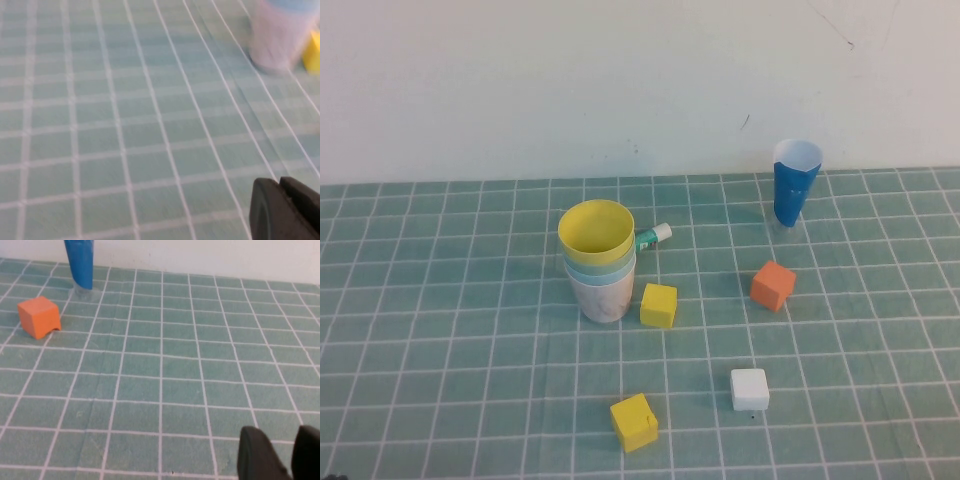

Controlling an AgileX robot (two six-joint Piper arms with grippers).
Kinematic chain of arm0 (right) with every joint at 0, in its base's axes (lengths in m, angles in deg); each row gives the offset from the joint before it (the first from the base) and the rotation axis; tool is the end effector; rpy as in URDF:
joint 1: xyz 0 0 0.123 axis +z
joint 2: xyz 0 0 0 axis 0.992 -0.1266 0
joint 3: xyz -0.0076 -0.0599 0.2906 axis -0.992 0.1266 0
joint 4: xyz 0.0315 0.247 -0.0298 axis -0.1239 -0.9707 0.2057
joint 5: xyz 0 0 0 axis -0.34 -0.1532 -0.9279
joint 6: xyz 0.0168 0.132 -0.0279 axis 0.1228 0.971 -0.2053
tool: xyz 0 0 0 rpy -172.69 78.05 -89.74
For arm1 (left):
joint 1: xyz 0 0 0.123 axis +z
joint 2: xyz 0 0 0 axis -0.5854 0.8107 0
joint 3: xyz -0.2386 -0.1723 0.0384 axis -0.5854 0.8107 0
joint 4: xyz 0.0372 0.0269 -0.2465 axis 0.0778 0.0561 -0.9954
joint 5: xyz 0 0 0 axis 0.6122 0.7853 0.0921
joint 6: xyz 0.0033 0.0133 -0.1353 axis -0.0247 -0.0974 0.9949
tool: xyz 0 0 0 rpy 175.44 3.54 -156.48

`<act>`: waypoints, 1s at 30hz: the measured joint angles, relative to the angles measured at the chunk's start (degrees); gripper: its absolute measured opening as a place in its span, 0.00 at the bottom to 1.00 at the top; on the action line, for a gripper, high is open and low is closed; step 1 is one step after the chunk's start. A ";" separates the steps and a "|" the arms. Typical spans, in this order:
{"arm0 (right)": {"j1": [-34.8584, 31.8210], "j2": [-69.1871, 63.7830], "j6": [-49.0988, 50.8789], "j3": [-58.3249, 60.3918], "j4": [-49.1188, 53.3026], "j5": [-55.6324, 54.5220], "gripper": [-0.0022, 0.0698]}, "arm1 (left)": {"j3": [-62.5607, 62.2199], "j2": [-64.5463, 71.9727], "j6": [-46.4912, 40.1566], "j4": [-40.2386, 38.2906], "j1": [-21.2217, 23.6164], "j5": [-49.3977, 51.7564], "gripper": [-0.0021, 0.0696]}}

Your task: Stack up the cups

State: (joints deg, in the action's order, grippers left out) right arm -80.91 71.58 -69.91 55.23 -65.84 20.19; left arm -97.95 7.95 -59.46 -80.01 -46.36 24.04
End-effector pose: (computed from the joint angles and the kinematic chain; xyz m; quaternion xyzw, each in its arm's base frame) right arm 0.0835 -0.0020 0.1625 -0.0391 0.7953 -0.0318 0.6041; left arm 0.0833 -0.0224 0.1961 0.0360 0.8293 -0.1079 0.5470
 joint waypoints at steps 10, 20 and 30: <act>0.00 0.00 0.00 0.00 0.00 0.22 0.26 | 8.00 -8.57 0.00 1.26 12.46 -6.00 0.03; 0.00 0.00 0.00 0.00 0.00 0.22 0.25 | 9.15 -8.79 -0.28 3.78 9.31 -9.47 0.03; 0.00 0.00 0.00 0.00 0.00 0.22 0.25 | 9.15 -8.79 -1.60 2.51 8.09 -9.57 0.03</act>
State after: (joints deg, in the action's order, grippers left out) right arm -80.91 71.58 -69.91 55.23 -65.84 20.42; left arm -88.80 -0.84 -61.06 -77.50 -38.28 14.47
